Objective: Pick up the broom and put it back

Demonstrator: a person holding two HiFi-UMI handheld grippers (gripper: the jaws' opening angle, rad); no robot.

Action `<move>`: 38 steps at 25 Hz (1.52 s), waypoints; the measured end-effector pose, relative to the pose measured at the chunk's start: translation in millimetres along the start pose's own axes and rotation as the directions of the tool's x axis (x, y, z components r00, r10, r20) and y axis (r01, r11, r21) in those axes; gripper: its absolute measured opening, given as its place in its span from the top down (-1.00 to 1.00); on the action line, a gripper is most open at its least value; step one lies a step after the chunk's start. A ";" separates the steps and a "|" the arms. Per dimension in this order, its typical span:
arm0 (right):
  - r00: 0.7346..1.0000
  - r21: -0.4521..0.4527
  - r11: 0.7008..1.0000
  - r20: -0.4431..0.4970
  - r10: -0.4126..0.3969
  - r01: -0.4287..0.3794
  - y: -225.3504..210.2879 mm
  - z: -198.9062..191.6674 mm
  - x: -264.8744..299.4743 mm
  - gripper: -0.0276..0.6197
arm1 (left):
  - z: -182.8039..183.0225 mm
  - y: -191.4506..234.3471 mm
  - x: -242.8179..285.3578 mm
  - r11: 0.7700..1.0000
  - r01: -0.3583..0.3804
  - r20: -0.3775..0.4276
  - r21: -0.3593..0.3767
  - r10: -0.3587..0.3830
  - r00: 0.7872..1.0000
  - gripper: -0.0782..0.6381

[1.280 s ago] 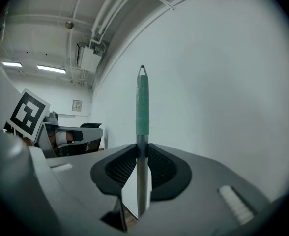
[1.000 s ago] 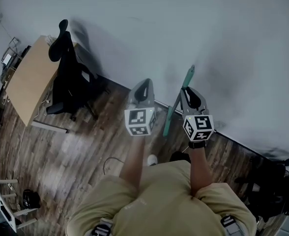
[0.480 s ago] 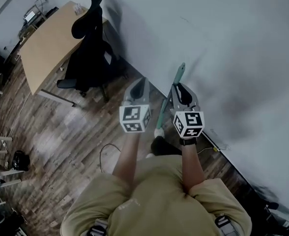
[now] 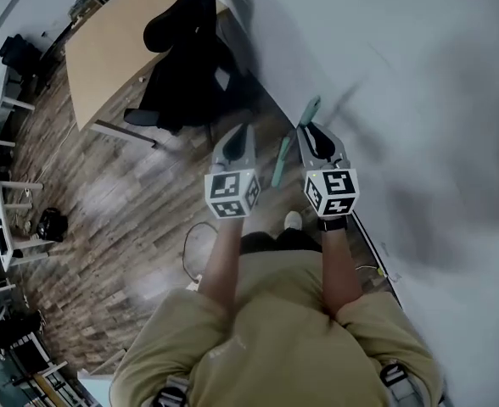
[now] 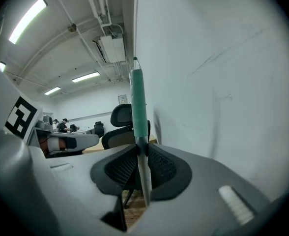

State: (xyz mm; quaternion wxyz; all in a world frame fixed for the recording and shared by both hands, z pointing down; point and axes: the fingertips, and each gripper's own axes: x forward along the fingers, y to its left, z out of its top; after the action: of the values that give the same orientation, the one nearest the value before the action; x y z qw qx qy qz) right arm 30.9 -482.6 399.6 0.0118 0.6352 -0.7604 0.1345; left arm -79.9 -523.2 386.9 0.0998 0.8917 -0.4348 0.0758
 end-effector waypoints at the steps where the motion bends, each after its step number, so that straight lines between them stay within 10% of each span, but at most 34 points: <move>1: 1.000 -0.001 1.000 -0.010 0.011 -0.011 -0.2 -2.2 11.8 0.67 | -2.2 8.2 3.0 1.000 -0.016 -0.008 0.002 0.016 1.000 0.78; 20: 0.920 0.015 0.975 -0.326 0.216 -0.224 16.0 -146.5 233.8 0.68 | -130.5 172.2 126.0 0.979 -0.156 -0.178 -0.128 0.132 0.975 0.78; 38: 0.701 0.010 0.898 -0.622 0.349 -0.439 37.1 -324.3 382.9 0.68 | -223.7 242.9 137.0 0.887 -0.384 -0.300 -0.256 0.305 0.904 0.78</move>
State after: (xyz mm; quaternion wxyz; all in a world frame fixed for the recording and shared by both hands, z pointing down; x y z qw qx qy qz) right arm -128.4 -774.3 777.4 0.2712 0.3769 -0.8409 0.2780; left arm -199.2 -719.1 661.1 0.2769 0.7558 -0.5777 0.1358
